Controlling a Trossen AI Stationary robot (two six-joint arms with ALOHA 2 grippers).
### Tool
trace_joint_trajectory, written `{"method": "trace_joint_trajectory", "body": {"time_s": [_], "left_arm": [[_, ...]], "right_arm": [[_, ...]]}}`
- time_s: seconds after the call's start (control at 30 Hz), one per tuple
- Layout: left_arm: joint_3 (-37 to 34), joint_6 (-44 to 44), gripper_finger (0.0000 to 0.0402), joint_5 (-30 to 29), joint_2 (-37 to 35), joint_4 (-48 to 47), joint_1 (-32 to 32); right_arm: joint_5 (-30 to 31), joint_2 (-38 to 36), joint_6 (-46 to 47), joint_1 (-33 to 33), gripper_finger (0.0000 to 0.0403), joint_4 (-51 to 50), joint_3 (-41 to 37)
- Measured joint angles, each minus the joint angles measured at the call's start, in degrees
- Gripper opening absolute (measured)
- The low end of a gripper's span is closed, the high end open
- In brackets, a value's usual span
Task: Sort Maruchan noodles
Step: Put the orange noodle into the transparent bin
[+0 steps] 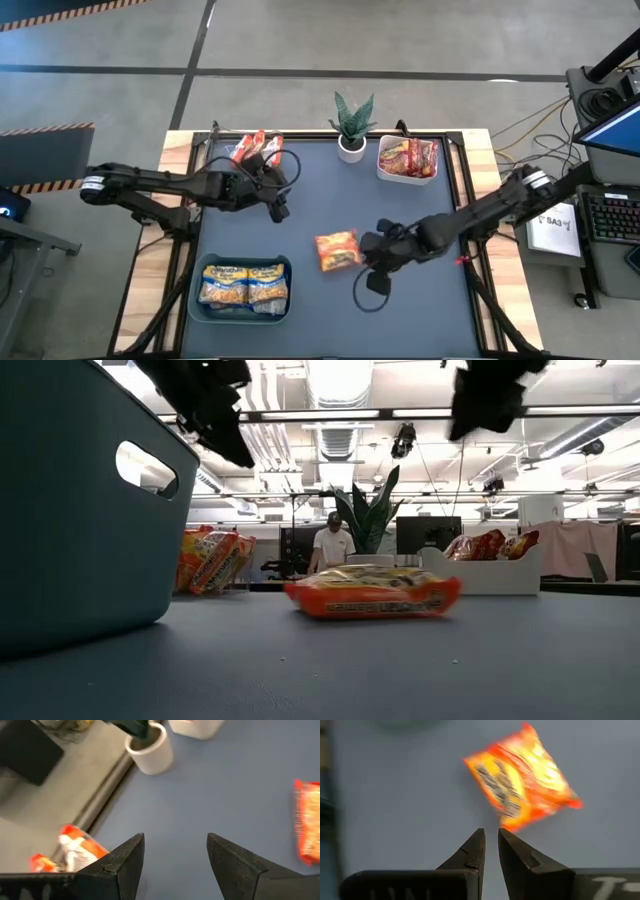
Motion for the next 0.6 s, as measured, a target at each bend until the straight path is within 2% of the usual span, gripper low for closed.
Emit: {"method": "trace_joint_trajectory", "body": {"time_s": [0.17,0.27,0.4,0.53,0.6], "left_arm": [[-0.17,0.10,0.0198,7.14,3.27,1.46,-0.30],[-0.20,2.88,0.0198,15.30,6.13,3.24,-1.18],[-0.22,9.40,0.0198,26.29,10.69,6.24,-3.50],[-0.21,14.41,0.0198,28.82,15.42,10.00,-5.75],[0.04,15.51,0.0198,28.84,17.71,11.52,-6.05]], "right_arm": [[-2.87,-5.50,3.59,-0.30,0.0043,11.41,-8.89],[-2.83,-6.70,5.89,-0.45,0.0043,14.67,-15.09],[-0.52,-6.35,7.94,-1.28,0.0043,23.89,-22.04],[1.62,-4.71,6.21,-2.92,0.0043,34.63,-26.11],[1.76,-4.07,3.83,-4.07,0.0043,36.10,-26.44]]}}
